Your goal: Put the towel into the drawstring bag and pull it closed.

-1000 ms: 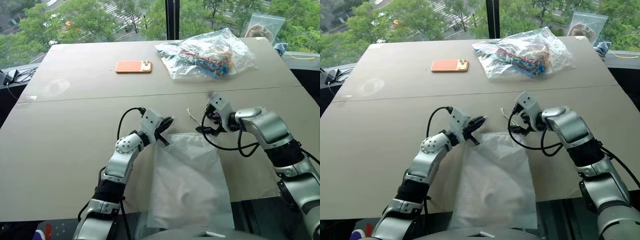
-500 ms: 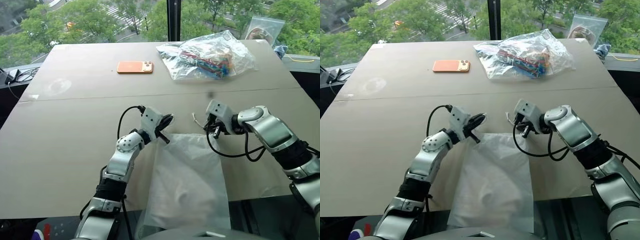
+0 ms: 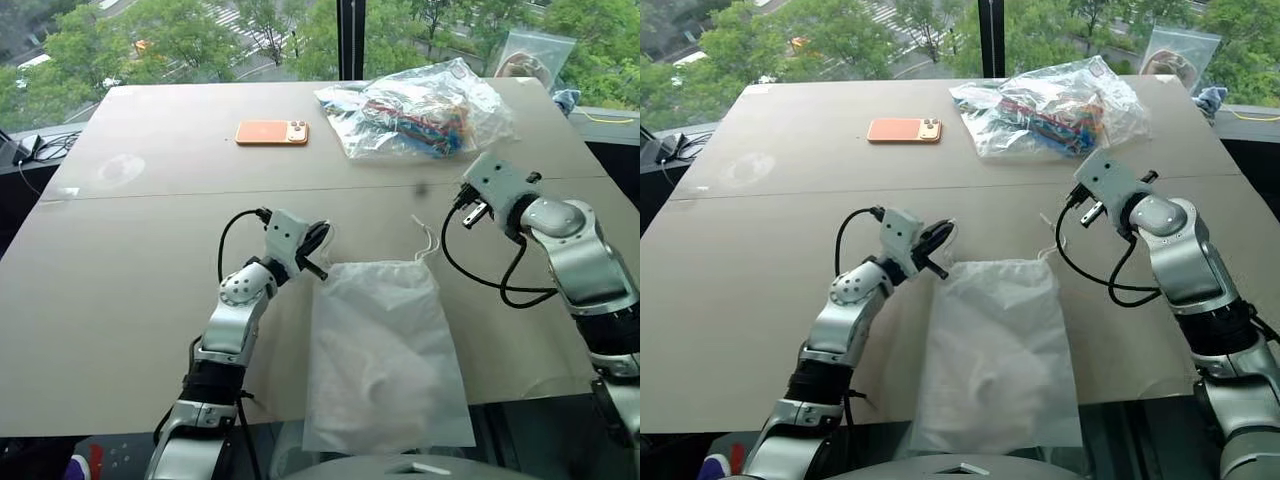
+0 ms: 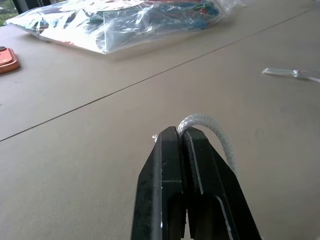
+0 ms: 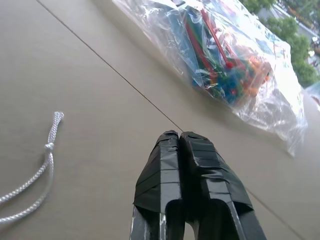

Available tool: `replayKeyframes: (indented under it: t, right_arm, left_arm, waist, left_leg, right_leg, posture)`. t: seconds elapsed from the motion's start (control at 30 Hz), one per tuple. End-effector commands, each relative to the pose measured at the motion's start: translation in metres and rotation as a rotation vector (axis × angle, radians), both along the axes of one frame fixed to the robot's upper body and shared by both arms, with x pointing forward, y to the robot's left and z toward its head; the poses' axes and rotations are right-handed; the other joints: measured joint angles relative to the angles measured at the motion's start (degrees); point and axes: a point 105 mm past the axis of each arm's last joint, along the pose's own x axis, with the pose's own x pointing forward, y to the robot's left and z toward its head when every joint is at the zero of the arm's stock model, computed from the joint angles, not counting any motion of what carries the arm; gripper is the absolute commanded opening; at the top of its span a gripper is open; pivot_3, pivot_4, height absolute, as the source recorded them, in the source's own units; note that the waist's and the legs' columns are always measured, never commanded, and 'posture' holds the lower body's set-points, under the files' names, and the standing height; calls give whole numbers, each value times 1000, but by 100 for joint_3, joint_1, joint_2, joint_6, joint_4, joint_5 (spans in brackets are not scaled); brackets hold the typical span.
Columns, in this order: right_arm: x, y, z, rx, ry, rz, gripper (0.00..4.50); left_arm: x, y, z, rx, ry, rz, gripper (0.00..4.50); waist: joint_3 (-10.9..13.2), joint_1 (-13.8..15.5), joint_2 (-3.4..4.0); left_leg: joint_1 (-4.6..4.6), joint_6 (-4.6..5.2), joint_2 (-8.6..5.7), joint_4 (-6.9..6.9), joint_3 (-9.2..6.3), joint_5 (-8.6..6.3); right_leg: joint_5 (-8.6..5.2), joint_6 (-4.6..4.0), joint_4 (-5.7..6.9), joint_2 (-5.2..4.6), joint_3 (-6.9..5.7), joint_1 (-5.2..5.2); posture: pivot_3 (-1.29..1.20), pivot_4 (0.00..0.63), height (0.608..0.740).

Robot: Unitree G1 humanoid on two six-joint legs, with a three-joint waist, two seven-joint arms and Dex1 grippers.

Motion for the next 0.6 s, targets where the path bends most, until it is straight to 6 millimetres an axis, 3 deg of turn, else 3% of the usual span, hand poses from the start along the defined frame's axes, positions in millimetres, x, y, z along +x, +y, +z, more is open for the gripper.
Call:
replayKeyframes:
  t: [0.03, 0.13, 0.27, 0.4, 0.6]
  right_arm:
    - [-10, 2, 2, 281, 97, -50, 60]
    - [-22, 20, -10, 606, 326, -30, 1083]
    - [-27, 29, -6, 682, 470, -9, 2590]
    - [-32, 31, -6, 676, 577, 15, 4373]
    - [-34, 24, -25, 720, 768, 43, 4445]
  left_arm:
    - [-2, -6, 15, -1, -40, -31, 0]
    - [0, -10, 19, 8, -40, -56, 0]
    - [3, -12, 23, 14, -43, -64, 0]
    - [2, -12, 21, 10, -37, -61, 0]
    - [-10, -13, 8, -4, -12, -44, 0]
  waist:
    - [1, -9, 1]
    - [3, -23, 4]
    - [10, -11, 16]
    - [11, -24, 19]
    - [11, -24, 19]
  left_leg:
    - [1, 1, -1, 0, 1, 0]
    - [9, 2, 4, 2, -1, -1]
    - [10, 2, 3, 3, -9, 0]
    - [10, 2, 1, 5, -5, 0]
    - [4, 3, 1, 0, 0, -1]
  right_leg:
    - [0, 1, -1, -1, 0, 0]
    - [0, 0, 13, 7, 1, 1]
    - [0, -2, 22, 11, -4, 1]
    - [0, -1, 21, 9, 0, 1]
    - [0, -1, 8, 5, 2, 1]
  posture:
    - [0, 150, 740]
    - [0, 150, 740]
    - [0, 150, 740]
    - [0, 150, 740]
    - [0, 150, 740]
